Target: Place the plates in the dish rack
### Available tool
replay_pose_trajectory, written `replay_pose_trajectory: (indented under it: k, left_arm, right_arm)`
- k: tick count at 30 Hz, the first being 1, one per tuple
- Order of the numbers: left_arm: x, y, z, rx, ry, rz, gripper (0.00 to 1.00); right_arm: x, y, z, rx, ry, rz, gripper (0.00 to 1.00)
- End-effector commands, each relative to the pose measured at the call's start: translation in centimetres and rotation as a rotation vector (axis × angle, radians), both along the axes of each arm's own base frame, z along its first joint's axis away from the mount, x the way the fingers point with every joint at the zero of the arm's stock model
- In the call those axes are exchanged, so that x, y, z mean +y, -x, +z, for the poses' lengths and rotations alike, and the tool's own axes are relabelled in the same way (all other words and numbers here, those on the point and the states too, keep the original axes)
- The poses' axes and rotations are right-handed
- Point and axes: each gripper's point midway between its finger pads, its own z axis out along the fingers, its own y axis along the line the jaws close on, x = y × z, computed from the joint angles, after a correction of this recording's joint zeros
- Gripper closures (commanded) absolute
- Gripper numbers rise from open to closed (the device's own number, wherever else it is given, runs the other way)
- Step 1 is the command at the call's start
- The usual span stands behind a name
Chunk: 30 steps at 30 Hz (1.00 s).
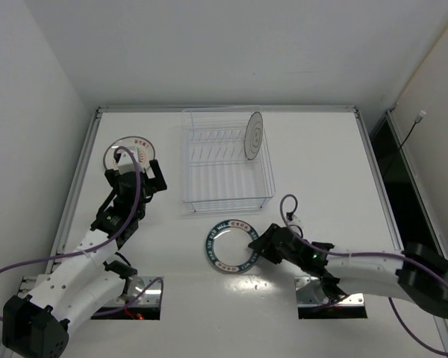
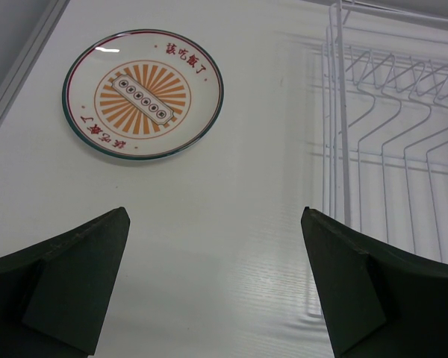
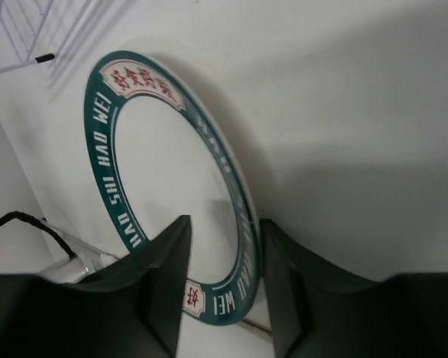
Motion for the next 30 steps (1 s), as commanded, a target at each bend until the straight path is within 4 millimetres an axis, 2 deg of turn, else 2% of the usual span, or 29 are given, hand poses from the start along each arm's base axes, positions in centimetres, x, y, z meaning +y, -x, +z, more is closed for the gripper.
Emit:
replay_pose_trajectory:
  k: [1, 2, 3, 5, 8, 10, 11, 13, 14, 15, 16, 17, 18, 19, 20, 21, 22, 24, 25, 26, 27, 29, 30]
  left_arm:
    - [-0.3, -0.3, 1.9, -0.054, 0.024, -0.002, 0.0]
    - [-0.3, -0.3, 1.9, -0.054, 0.024, -0.002, 0.0]
    - [-0.3, -0.3, 1.9, -0.054, 0.024, -0.002, 0.0]
    - [-0.3, -0.3, 1.9, -0.054, 0.024, -0.002, 0.0]
    - [-0.3, -0.3, 2.2, -0.063, 0.027, -0.002, 0.0]
    - [-0.3, -0.2, 2.2, -0.063, 0.027, -0.002, 0.0]
    - [-0.3, -0.2, 2.2, -0.063, 0.027, -0.002, 0.0]
    - [-0.3, -0.2, 2.2, -0.063, 0.027, -0.002, 0.0]
    - [-0.3, -0.2, 2.2, -0.063, 0.027, -0.002, 0.0]
    - [-0.3, -0.2, 2.2, -0.063, 0.027, -0.002, 0.0]
    - [-0.3, -0.2, 2.2, -0.063, 0.027, -0.002, 0.0]
    - [-0.3, -0.2, 2.4, -0.071, 0.031, -0.002, 0.0]
    - [-0.3, -0.2, 2.4, -0.071, 0.031, -0.002, 0.0]
    - [-0.1, -0.1, 2.5, -0.072, 0.028, 0.008, 0.0]
    - [-0.1, -0.1, 2.5, -0.072, 0.028, 0.008, 0.0]
    - [-0.1, -0.1, 2.5, -0.072, 0.028, 0.008, 0.0]
    - [0.0, -0.1, 2.3, -0.064, 0.025, 0.008, 0.0]
    - [0.1, -0.1, 2.3, -0.065, 0.022, 0.017, 0.0]
    - [0.1, -0.1, 2.3, -0.065, 0.022, 0.017, 0.0]
    - [0.1, 0.0, 1.9, -0.057, 0.019, 0.017, 0.0]
    - [-0.1, 0.1, 1.9, -0.056, 0.019, 0.008, 0.0]
    - [-0.1, 0.1, 2.1, -0.065, 0.023, 0.008, 0.0]
    - [-0.1, 0.1, 2.1, -0.065, 0.023, 0.008, 0.0]
  right_arm:
    - [-2.2, 3.0, -5.2, 0.133, 0.119, 0.055, 0.65]
    - [-1.9, 3.4, -5.6, 0.145, 0.123, 0.073, 0.72]
    - [-2.4, 3.8, -6.6, 0.179, 0.153, 0.07, 0.87]
    - [-1.8, 4.0, -6.7, 0.192, 0.126, 0.068, 1.0]
    - [-1.9, 4.1, -6.7, 0.185, 0.139, 0.069, 1.0]
    - [-1.7, 3.8, -6.0, 0.14, 0.199, 0.091, 1.0]
    - [-0.8, 3.2, -4.5, 0.095, 0.183, 0.097, 1.0]
    - [-0.3, 2.8, -2.1, 0.02, 0.274, 0.119, 1.0]
    - [2.1, 2.1, 1.7, -0.049, 0.215, 0.124, 1.0]
    - [1.4, 2.9, 2.3, -0.095, 0.296, 0.155, 1.0]
    - [2.0, 3.1, 3.6, -0.124, 0.296, 0.165, 1.0]
    - [4.0, 3.2, 6.7, -0.162, 0.251, 0.171, 1.0]
    - [2.9, 3.1, 7.7, -0.205, 0.324, 0.157, 1.0]
    - [3.5, 4.2, 8.4, -0.23, 0.361, 0.186, 1.0]
    - [5.3, 3.6, 12.5, -0.301, 0.332, 0.151, 1.0]
    - [5.5, 3.6, 14.1, -0.333, 0.367, 0.144, 1.0]
    - [5.4, 3.2, 17.1, -0.398, 0.458, 0.113, 1.0]
    - [4.9, 2.6, 20.2, -0.458, 0.55, 0.068, 1.0]
    - [4.2, 1.8, 23.6, -0.503, 0.619, 0.066, 1.0]
    - [4.5, 0.7, 25.3, -0.571, 0.645, 0.051, 1.0]
    - [3.8, -1.2, 27.1, -0.575, 0.632, -0.019, 1.0]
    - [1.5, -3.8, 30.1, -0.613, 0.633, -0.118, 1.0]
    - [-0.2, -6.1, 32.4, -0.627, 0.629, -0.226, 1.0]
